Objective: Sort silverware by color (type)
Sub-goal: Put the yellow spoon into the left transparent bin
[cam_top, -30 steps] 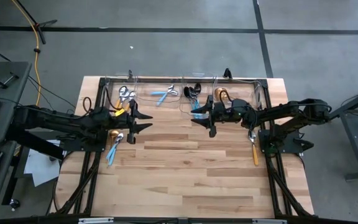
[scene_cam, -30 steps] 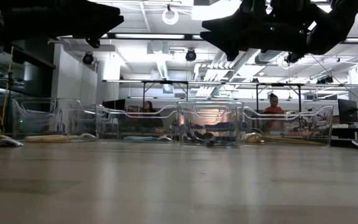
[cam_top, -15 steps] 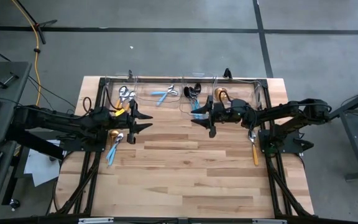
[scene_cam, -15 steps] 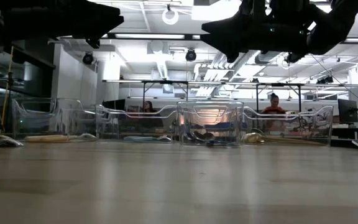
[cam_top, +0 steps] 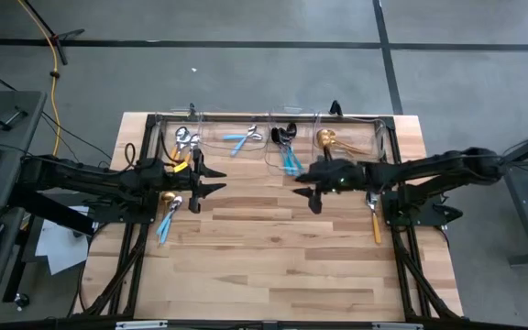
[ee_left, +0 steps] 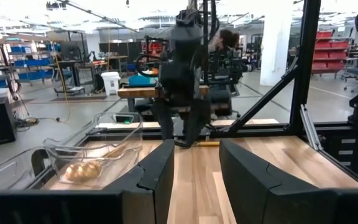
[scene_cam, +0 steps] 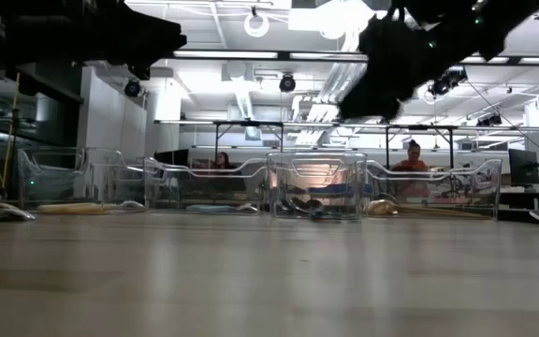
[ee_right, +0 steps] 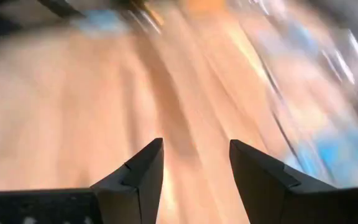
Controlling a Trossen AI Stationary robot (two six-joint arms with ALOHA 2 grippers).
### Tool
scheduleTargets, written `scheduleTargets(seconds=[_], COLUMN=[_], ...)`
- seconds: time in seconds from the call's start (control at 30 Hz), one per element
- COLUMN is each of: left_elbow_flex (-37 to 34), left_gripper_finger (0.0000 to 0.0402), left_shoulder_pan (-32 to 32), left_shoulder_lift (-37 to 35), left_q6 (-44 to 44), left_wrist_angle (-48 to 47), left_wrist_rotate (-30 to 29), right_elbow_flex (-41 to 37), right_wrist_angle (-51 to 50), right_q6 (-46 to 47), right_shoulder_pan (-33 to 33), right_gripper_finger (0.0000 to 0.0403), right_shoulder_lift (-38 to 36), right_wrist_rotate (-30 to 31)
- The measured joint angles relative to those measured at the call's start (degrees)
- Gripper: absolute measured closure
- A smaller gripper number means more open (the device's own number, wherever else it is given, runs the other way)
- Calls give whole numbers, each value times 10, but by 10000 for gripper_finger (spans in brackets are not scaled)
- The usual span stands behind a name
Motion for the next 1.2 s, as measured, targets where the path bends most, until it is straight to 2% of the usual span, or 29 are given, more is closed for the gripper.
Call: scheduleTargets(seconds=[0.07, 0.13, 0.33, 0.5, 0.67, 0.93, 1.07, 1.2], left_elbow_flex=[0, 0, 0, 0, 0, 0, 0, 0], left_gripper_finger=[282, 282, 282, 282, 282, 282, 282, 282], left_shoulder_pan=[0, 0, 0, 0, 0, 0, 0, 0], left_shoulder_lift=[0, 0, 0, 0, 0, 0, 0, 0], left_q6=[0, 0, -4, -5, -5, -6, -18, -19], left_wrist_angle=[-3, -2, 0, 0, 0, 0, 0, 0], left_wrist_rotate=[-6, -9, -10, -10, -10, -10, -10, -10], right_elbow_flex=[23, 40, 42, 27, 25, 25, 25, 25], right_wrist_angle=[-136, -258, -506, -645, -703, -702, -708, -719], right_q6=[64, 155, 421, 549, 567, 556, 509, 444], right_shoulder_pan=[18, 34, 84, 123, 149, 166, 169, 169], right_gripper_finger=[234, 234, 234, 234, 234, 244, 296, 379], right_shoulder_lift=[-2, -1, 0, 0, 0, 34, 84, 123], right_wrist_rotate=[57, 79, 71, 15, -44, -72, -110, -137])
